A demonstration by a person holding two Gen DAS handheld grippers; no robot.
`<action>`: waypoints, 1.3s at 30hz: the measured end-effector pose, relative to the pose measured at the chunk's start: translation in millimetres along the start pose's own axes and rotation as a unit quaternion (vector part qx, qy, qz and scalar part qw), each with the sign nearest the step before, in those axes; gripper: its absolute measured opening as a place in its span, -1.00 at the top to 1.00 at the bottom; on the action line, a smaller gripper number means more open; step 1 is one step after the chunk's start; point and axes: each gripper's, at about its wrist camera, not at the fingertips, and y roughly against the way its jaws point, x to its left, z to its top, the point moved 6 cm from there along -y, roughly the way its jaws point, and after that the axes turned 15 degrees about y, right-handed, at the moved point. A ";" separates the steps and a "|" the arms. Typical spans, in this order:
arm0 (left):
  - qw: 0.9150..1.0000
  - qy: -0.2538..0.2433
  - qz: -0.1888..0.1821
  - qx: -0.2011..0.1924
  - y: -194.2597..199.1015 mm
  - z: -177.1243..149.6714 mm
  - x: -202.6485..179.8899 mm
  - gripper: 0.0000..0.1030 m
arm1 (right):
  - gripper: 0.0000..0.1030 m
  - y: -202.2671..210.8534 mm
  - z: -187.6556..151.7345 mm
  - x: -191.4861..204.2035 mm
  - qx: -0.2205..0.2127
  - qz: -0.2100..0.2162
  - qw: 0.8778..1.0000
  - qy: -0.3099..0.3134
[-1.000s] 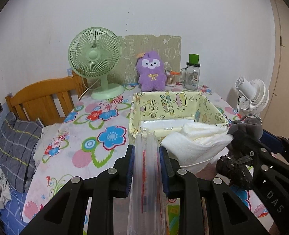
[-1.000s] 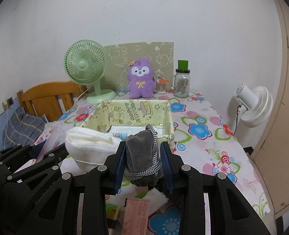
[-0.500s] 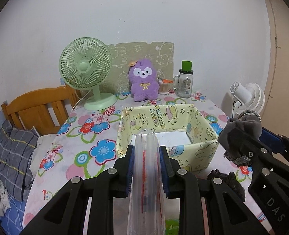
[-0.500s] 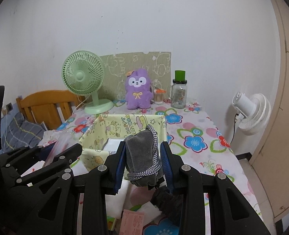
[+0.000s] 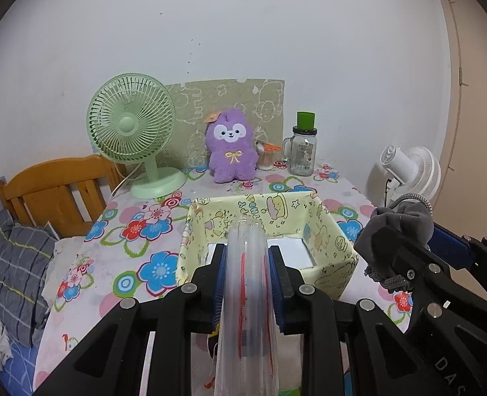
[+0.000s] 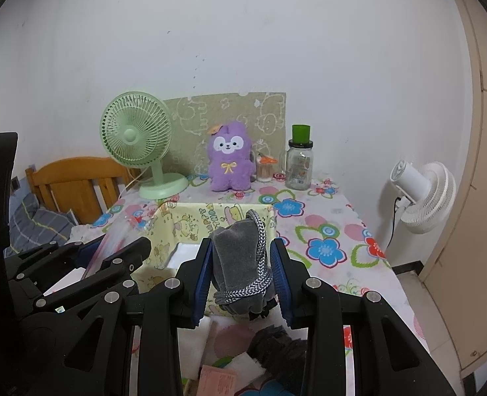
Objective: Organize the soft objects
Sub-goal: 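Carry the pen bag with the left tool while the right tool carries the sock over the box, then open the left tool to drop the pen bag while the right tool drops the sock into the box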
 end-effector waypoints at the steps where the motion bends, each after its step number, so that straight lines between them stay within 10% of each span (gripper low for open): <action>1: 1.000 -0.001 -0.002 -0.001 -1.2 1.4 -0.8 0.54 | 0.26 -0.5 1.0 -0.6 -0.001 0.000 1.000 0.000; 39: 1.000 0.013 -0.006 0.008 -86.2 35.2 4.4 0.38 | 0.26 -85.6 27.6 -19.8 0.001 0.007 1.000 -0.018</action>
